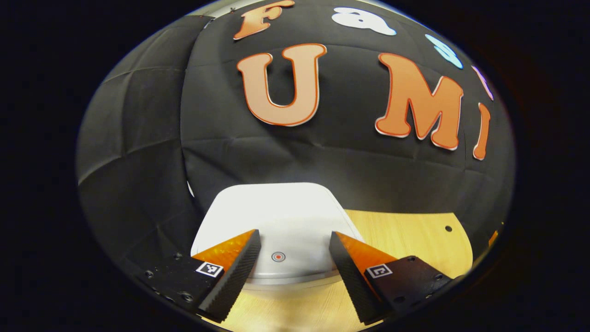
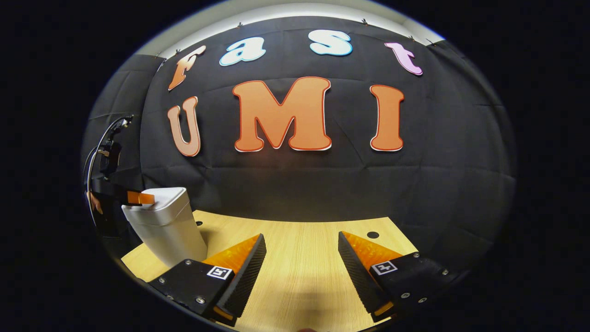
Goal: Press the lid of the desktop garbage bin to open it, pick up the crumpled paper on the desktop and throw it into the bin, then pick up the pop can on the desktop and drop it into the bin, and finally close the garbage bin lid.
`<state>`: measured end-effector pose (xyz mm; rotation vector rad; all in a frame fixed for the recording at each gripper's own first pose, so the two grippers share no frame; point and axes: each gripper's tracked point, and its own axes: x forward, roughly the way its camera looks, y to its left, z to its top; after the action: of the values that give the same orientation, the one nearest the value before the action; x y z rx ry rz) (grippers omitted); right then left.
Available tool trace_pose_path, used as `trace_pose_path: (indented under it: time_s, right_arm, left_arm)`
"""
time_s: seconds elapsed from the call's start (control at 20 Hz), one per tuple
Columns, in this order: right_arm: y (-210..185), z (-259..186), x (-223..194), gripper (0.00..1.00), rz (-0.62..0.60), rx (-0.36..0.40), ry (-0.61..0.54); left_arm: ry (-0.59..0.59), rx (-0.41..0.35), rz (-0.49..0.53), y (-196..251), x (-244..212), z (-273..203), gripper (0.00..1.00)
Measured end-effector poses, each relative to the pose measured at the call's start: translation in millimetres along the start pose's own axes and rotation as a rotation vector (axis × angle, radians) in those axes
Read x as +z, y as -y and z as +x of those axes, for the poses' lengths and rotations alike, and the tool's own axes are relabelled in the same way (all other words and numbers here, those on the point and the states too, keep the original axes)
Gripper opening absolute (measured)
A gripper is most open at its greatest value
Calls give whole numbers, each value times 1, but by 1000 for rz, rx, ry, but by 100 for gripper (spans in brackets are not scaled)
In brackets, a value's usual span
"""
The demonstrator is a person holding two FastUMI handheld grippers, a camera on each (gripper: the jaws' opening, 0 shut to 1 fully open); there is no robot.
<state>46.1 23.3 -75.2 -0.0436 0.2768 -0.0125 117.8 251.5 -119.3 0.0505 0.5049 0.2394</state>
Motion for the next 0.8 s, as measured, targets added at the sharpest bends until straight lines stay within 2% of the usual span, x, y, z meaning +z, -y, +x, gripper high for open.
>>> trace_pose_path:
  time_s: [0.2,0.3,0.4,0.6,0.8]
  right_arm:
    - [1,-3,5,94,1,6,12]
    - [4,-4,9,94,-2,5,22]
    - [8,-5,12,94,2,1,28]
    - [11,-6,13,94,2,3,30]
    - [12,-6,16,93,-2,13,38]
  left_arm:
    - [22,3,18,2,5,-7,96]
    - [24,0,-5,5,4,-11,95]
    - [55,-16,-30,10,5,-20,95]
    - [136,-3,-7,17,19,-43,95]
    - [192,-19,-27,35,31,-68,94]
